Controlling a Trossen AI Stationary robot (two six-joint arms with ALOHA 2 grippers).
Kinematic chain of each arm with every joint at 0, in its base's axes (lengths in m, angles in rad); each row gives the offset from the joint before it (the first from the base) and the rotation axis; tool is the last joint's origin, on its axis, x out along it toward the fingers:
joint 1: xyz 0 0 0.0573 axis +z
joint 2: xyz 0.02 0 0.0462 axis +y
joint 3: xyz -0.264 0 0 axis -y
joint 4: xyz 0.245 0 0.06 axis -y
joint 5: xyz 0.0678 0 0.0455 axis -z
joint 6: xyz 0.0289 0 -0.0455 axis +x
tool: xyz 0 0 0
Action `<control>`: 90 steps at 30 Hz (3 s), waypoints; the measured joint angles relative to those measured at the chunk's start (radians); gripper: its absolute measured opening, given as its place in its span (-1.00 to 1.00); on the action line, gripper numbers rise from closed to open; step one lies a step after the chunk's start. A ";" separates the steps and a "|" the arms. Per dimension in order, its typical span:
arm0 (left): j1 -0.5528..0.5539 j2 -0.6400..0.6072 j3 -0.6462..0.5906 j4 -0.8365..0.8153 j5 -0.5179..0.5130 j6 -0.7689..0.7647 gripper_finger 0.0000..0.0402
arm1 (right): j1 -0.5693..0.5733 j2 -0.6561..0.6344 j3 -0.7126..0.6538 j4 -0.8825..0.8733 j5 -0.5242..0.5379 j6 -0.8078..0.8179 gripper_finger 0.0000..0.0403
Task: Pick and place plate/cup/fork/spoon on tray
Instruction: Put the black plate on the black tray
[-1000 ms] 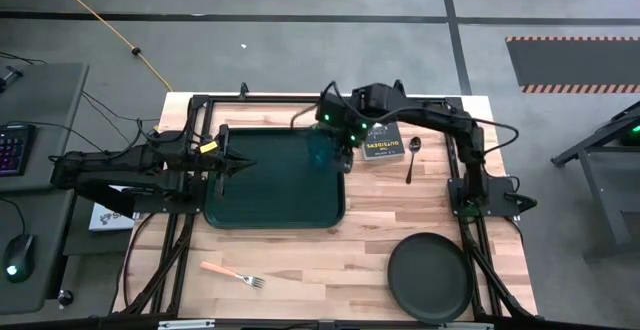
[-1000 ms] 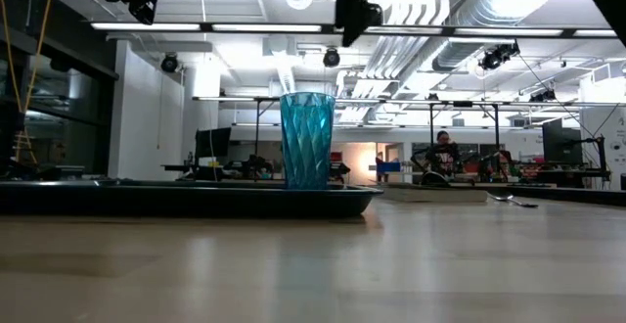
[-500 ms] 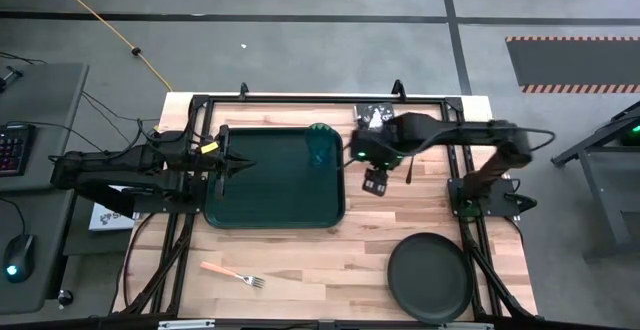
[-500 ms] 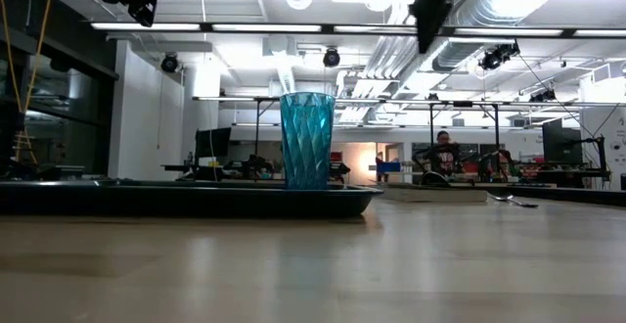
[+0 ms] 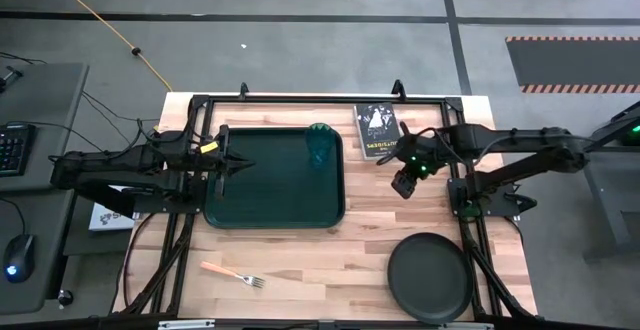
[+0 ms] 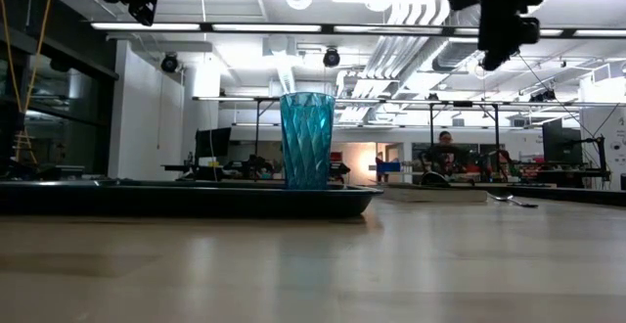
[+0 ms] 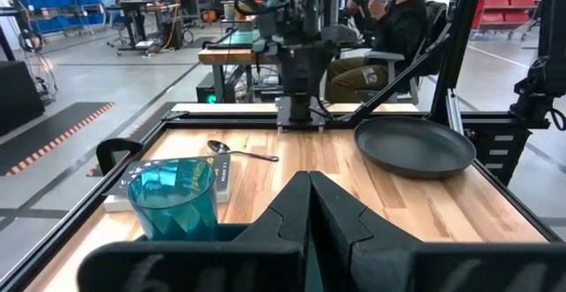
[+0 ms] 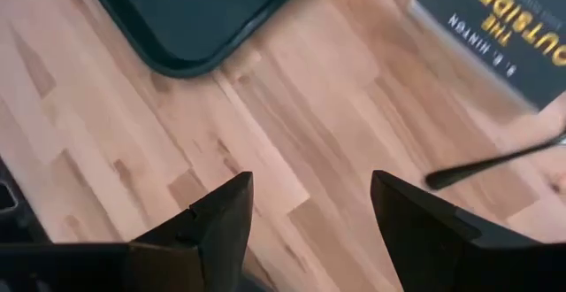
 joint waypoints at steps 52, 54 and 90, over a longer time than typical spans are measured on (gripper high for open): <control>0.000 0.000 0.000 -0.010 0.000 -0.008 -1.00 | 0.270 0.515 -0.046 0.038 -0.398 0.054 0.10; 0.000 0.000 0.000 -0.010 0.000 -0.008 -1.00 | 0.277 0.530 -0.046 0.035 -0.388 0.028 0.10; 0.000 0.000 0.000 -0.014 0.000 -0.009 -1.00 | 0.374 0.635 -0.046 0.070 -0.301 -0.115 0.10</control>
